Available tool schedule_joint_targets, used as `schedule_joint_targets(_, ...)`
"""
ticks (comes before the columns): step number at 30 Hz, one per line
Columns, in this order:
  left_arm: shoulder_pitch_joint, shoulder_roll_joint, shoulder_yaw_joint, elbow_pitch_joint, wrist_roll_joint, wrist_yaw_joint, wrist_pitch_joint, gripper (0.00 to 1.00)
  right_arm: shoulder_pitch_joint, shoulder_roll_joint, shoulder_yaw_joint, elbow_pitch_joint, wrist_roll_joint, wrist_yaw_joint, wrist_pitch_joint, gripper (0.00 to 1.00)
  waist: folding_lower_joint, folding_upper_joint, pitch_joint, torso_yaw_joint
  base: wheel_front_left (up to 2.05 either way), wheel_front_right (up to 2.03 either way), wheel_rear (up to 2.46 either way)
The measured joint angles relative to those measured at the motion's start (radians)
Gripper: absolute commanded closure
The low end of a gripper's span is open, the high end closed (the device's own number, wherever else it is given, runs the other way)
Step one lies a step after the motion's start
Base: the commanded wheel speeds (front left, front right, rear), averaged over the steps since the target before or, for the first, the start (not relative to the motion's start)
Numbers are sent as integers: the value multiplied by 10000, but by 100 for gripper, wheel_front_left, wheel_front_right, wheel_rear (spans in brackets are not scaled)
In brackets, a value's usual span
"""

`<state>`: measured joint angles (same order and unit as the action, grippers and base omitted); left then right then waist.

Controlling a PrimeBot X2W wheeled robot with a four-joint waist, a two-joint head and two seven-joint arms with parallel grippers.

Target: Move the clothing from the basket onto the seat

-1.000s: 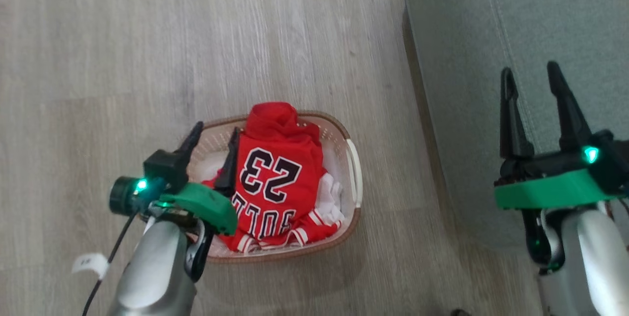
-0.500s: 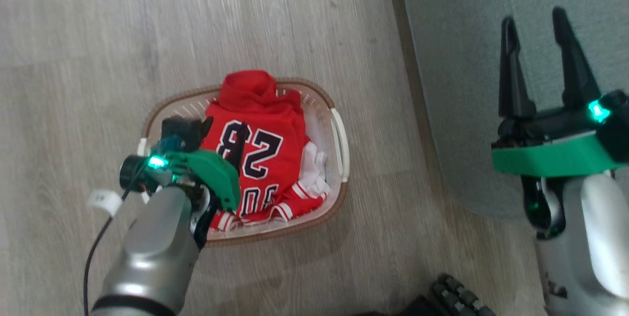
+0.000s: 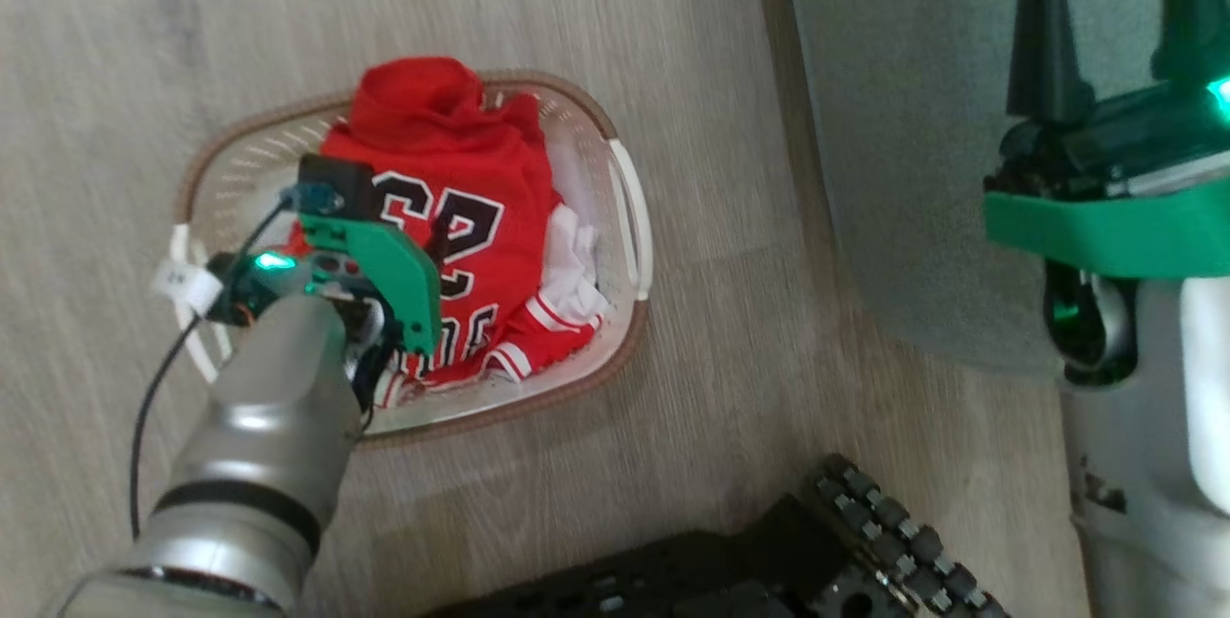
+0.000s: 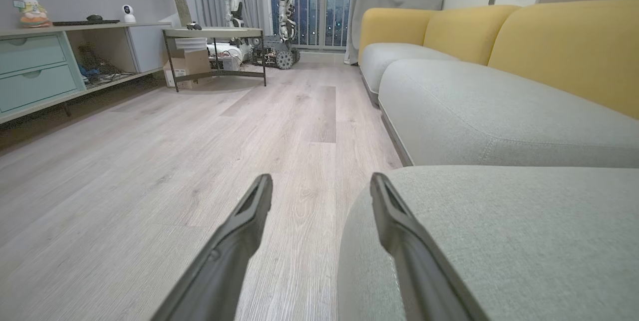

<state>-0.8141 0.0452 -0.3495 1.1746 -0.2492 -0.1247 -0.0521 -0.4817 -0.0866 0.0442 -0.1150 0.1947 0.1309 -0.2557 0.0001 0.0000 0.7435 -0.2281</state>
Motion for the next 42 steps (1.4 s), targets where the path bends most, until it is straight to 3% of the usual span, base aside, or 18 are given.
schedule_joint_targets(15,-1278,487,-341,966,100,13,1223,0,-903,213,265,-692,4,0,0,0,0,0,1736,-676,0,0,0)
schedule_joint_targets(25,-1435,554,-587,1060,148,105,2303,2,-1044,236,337,-740,4,0,0,0,-1,0,2022,-908,0,0,0)
schedule_joint_targets(26,-1453,562,-589,1072,146,105,2357,27,-1044,242,341,-740,4,0,0,0,-1,0,2021,-911,0,0,0)
schedule_joint_targets(27,-1451,564,-596,1081,146,105,2353,62,-1044,242,339,-740,4,0,0,0,-1,0,2017,-912,0,0,0)
schedule_joint_targets(28,-1451,571,-600,1095,144,105,2347,89,-1044,242,339,-736,4,0,0,0,-1,0,2009,-911,0,0,0)
schedule_joint_targets(29,-1451,598,-602,1110,138,105,2266,100,-1044,242,337,-736,4,2,0,0,-1,0,2000,-908,0,0,0)
schedule_joint_targets(42,-1263,458,-903,1133,-303,2,1367,100,-1009,251,111,-581,88,2,0,0,-1,1,1225,-719,0,0,0)
